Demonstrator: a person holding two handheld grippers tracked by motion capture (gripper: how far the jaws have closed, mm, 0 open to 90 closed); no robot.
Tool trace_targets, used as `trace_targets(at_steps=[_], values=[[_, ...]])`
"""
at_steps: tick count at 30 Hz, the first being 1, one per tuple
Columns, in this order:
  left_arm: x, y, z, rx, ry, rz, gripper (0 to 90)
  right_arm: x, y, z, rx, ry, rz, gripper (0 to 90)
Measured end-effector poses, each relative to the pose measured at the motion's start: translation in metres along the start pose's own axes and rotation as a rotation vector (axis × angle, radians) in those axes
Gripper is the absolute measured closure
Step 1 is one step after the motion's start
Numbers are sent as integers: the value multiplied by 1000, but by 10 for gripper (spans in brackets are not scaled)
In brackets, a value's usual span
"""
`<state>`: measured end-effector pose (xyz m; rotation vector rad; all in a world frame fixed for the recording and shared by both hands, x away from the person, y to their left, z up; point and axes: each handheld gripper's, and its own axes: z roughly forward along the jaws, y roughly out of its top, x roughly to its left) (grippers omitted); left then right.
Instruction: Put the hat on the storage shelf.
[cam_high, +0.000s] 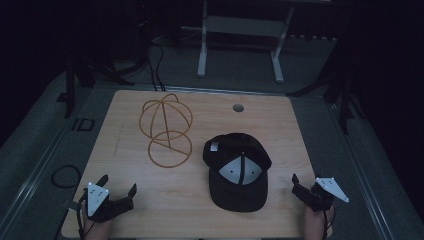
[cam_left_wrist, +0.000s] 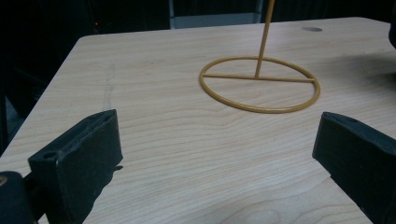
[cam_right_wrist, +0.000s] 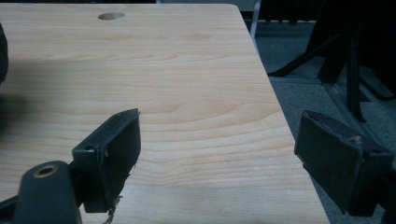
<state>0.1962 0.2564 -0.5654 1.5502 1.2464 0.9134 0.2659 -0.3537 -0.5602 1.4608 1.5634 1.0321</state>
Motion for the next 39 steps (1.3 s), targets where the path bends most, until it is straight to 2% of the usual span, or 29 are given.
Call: trace_targets(at_steps=[4, 5, 6, 7, 8, 10, 13, 15, 17, 18, 21, 23, 24, 32, 34, 36, 37, 38, 39], values=[[2, 0, 0, 0, -4, -21, 17, -1, 1, 1, 14, 23, -10, 143], [3, 0, 0, -2, -11, -19, 17, -1, 4, 0, 21, 32, -32, 143], [3, 0, 0, -13, -18, -3, 17, -2, 6, -2, 21, 34, -25, 143], [3, 0, 0, -13, -18, -3, 17, -2, 9, -3, 24, 44, -9, 142], [1, 0, 0, -10, -25, 19, 17, -3, 12, -6, 22, 58, 2, 141], [0, 0, 1, -9, -35, 23, 17, -2, 21, -11, 21, 77, -5, 138], [0, 0, 0, -10, -40, 18, 17, 0, 32, -18, 18, 95, -15, 132], [1, -1, 1, -2, -49, 16, 17, 3, 50, -27, -2, 118, -27, 131], [1, -1, 0, -2, -50, 13, 17, 5, 56, -30, -9, 128, -42, 129], [1, -1, 0, 0, -53, 11, 17, 10, 68, -34, -9, 158, -61, 127], [0, 0, 0, -1, -55, 10, 17, 20, 85, -38, -13, 221, -84, 126], [0, 0, 0, -2, -53, 8, 17, 23, 90, -39, -9, 227, -97, 126], [1, 0, 0, 2, -59, 7, 17, 31, 98, -39, -10, 247, -115, 126], [-1, -1, 1, 15, -73, 19, 17, 64, 122, -32, 0, 362, -154, 116], [-1, -1, 1, 14, -77, 11, 17, 71, 125, -30, -5, 411, -156, 115], [0, -1, 1, 14, -76, 8, 17, 80, 127, -26, 8, 399, -196, 116], [0, -1, 1, 14, -76, 8, 17, 80, 127, -26, 8, 399, -196, 116], [0, -1, 1, 15, -77, 9, 17, 89, 128, -23, 14, 388, -229, 121], [0, -1, 1, 15, -77, 9, 17, 93, 128, -21, 22, 394, -237, 127]])
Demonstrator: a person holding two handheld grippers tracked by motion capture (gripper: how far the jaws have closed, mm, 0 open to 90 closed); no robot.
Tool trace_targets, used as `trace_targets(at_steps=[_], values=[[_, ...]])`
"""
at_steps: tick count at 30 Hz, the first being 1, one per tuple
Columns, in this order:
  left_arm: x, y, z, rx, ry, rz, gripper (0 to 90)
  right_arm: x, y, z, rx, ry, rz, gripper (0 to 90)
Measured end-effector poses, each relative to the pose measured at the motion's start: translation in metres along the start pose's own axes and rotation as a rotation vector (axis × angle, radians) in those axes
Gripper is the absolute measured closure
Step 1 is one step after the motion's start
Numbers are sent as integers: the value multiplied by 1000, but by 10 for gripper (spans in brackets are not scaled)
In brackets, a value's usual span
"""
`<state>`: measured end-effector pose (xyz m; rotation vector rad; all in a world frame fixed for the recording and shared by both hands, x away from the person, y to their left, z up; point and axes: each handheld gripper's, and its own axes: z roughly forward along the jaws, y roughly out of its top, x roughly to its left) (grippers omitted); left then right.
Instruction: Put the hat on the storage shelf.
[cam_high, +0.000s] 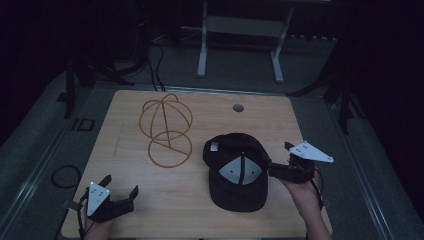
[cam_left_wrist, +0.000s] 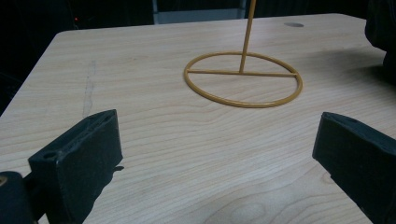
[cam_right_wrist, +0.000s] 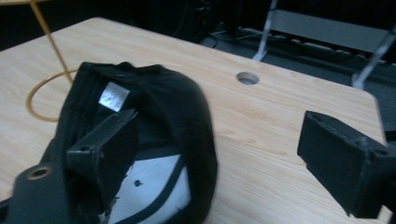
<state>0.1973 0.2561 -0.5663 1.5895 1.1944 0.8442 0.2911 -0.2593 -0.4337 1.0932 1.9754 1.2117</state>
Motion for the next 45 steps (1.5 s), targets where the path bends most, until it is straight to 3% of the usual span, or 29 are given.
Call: trace_targets(at_steps=[3, 8, 13, 19, 21, 24, 28, 32, 38, 40, 45], values=[[0, 2, -2, -20, -1, 14, 17, 6, 3, 11, 29, 14, -9, 138], [0, 1, -2, -13, -4, 7, 17, 11, 4, 27, 75, 2, -25, 190], [1, 2, -3, -32, -6, -4, 17, 16, 1, 47, 132, -14, -34, 315], [1, 2, -3, -23, -6, -3, 17, 21, -3, 62, 218, -58, -75, 434], [1, 1, -3, -24, -7, -10, 17, 25, -7, 69, 268, -82, -114, 541], [2, 1, -3, -24, -3, -19, 17, 27, -10, 73, 298, -123, -143, 672], [4, 1, -2, -16, 12, -34, 18, 24, -10, 75, 302, -146, -139, 882], [4, 1, -1, -1, 12, -34, 17, 24, -8, 74, 280, -153, -115, 890], [3, 0, 1, 25, 11, -16, 18, 31, -1, 70, 258, -123, -151, 891], [2, -1, 2, 27, 11, 0, 37, 37, 4, 70, 245, -120, -190, 891], [2, 0, 1, 35, 15, -5, 36, 40, 16, 65, 203, -83, -169, 892]])
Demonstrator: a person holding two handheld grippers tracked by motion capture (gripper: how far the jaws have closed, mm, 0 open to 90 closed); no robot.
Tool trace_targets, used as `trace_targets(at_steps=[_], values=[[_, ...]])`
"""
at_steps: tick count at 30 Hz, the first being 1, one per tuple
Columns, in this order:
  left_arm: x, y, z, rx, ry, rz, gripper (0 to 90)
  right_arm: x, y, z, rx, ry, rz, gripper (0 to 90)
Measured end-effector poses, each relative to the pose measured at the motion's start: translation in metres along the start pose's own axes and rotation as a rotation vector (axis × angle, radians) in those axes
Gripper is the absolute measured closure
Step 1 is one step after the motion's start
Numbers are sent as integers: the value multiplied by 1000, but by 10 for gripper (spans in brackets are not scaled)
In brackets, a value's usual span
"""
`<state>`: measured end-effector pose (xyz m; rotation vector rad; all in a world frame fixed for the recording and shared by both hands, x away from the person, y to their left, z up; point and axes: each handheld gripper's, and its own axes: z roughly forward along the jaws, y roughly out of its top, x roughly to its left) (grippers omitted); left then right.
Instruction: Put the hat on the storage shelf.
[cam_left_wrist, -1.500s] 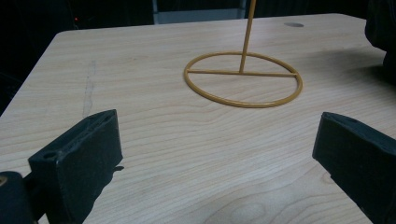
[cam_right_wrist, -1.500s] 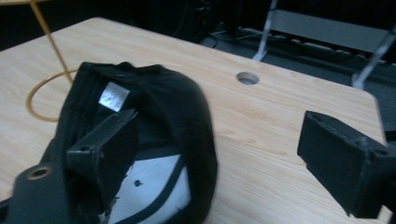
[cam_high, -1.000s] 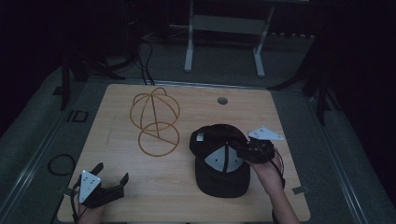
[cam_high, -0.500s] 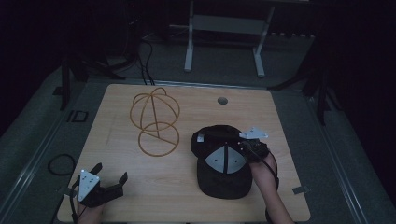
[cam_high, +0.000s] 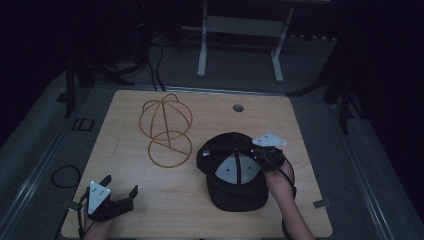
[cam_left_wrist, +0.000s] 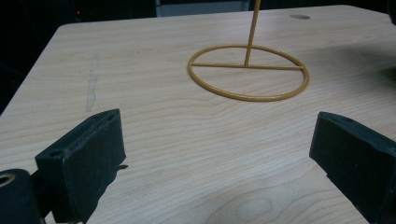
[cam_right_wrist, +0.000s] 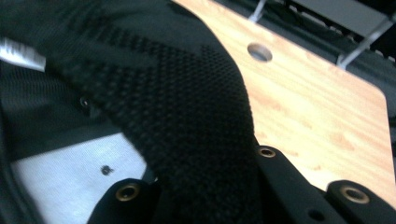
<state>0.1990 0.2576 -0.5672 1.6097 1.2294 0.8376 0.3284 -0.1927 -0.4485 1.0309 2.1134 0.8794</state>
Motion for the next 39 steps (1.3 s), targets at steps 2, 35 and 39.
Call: trace_targets(at_steps=[2, 35, 39], values=[[-1, 0, 0, 1, -4, -4, 36, 1, 6, -7, -28, 8, 0, 892], [-104, 98, 12, 42, -434, 71, 37, 16, 77, -66, -241, 27, -60, 892], [-117, 108, 24, 46, -461, 99, 51, 17, 78, -65, -241, 33, -59, 892]])
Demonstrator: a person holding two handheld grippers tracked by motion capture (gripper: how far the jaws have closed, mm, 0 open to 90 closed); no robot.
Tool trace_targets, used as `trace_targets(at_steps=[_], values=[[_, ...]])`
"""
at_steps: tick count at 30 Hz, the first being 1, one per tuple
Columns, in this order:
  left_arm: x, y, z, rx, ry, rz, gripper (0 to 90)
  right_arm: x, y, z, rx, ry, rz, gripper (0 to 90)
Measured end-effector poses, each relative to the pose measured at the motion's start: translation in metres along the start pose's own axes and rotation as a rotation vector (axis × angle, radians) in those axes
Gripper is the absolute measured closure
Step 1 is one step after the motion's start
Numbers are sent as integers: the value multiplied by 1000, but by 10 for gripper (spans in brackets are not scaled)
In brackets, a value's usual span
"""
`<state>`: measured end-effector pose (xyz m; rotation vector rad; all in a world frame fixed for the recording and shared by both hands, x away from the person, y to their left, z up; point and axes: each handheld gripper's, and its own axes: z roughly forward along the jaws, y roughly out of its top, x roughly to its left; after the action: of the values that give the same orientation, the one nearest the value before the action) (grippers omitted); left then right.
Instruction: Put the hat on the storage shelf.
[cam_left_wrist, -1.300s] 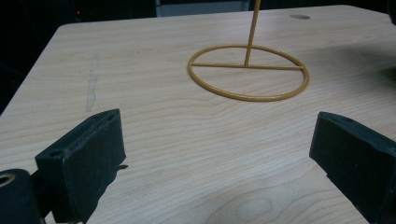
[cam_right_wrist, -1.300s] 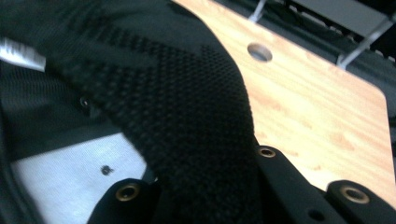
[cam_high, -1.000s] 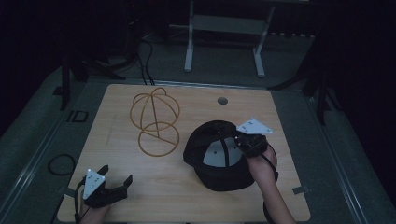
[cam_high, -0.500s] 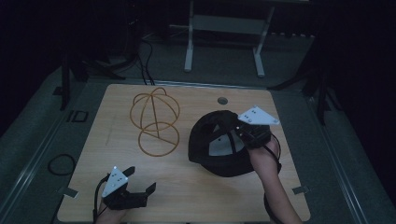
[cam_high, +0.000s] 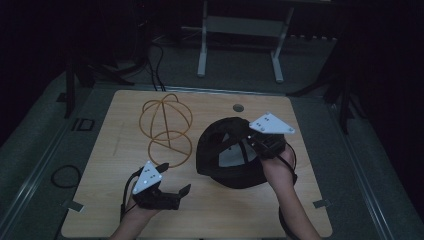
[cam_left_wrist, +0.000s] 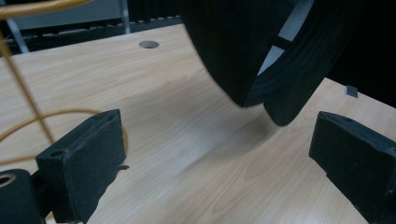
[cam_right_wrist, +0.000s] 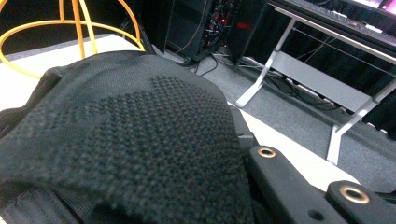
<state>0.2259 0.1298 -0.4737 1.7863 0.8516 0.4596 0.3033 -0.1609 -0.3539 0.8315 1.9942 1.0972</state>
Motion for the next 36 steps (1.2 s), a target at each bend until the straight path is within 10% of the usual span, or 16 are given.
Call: trace_targets(at_steps=[10, 20, 29, 36], values=[[-11, 24, 32, -11, -48, 10, 66, 4, -1, 0, -8, 14, -3, 892], [-5, 35, 48, -48, 1, -22, 225, 8, 1, -7, -25, 45, -15, 892], [-6, 44, 46, -98, 76, -47, 845, 12, -2, -12, -40, 51, -30, 891], [-9, 50, 44, -84, 89, -29, 880, 12, -10, -13, -40, 66, -6, 891]])
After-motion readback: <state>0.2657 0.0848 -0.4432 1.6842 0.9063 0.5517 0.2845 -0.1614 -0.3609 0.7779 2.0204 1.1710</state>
